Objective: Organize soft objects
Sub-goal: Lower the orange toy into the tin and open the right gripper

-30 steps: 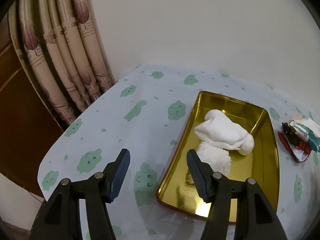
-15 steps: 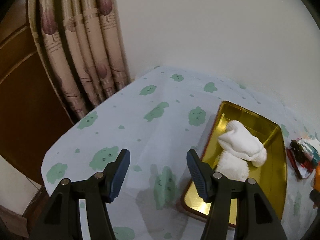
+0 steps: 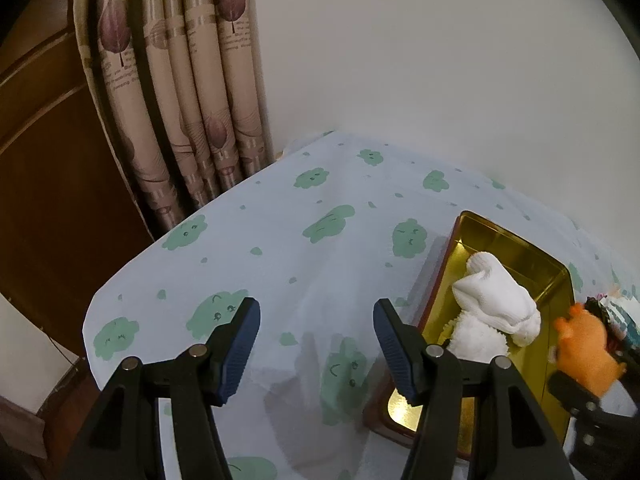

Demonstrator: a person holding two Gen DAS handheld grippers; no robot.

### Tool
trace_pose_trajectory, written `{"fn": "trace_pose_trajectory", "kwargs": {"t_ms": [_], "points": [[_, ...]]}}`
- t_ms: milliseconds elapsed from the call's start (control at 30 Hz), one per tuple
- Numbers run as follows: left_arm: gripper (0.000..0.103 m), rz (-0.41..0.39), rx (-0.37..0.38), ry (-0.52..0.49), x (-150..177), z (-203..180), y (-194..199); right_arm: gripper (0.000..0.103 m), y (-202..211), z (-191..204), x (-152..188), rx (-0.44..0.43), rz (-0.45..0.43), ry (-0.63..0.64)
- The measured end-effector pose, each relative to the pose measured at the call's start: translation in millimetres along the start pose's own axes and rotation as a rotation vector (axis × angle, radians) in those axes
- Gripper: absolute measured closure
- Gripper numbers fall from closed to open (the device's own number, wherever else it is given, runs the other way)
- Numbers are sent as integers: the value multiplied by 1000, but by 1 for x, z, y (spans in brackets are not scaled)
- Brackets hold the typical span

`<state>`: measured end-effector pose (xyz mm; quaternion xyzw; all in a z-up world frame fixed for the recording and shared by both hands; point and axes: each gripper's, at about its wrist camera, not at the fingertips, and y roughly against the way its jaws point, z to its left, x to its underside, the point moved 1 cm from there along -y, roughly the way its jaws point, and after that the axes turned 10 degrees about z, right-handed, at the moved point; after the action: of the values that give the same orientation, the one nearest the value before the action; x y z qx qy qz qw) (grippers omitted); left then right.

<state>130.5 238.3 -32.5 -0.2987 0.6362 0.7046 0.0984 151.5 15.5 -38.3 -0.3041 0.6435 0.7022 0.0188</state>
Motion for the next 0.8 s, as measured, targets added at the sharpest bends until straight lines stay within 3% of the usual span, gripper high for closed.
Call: {"fn": "trace_pose_trajectory", "kwargs": {"t_ms": [467,800], "points": [[43,8,5,-16,-1,-2,-4,59,-53,3,-31,41,49,-30],[42,8,11,-35,0,-7,-5,56,-58,1,-31,50,66,-40]]}}
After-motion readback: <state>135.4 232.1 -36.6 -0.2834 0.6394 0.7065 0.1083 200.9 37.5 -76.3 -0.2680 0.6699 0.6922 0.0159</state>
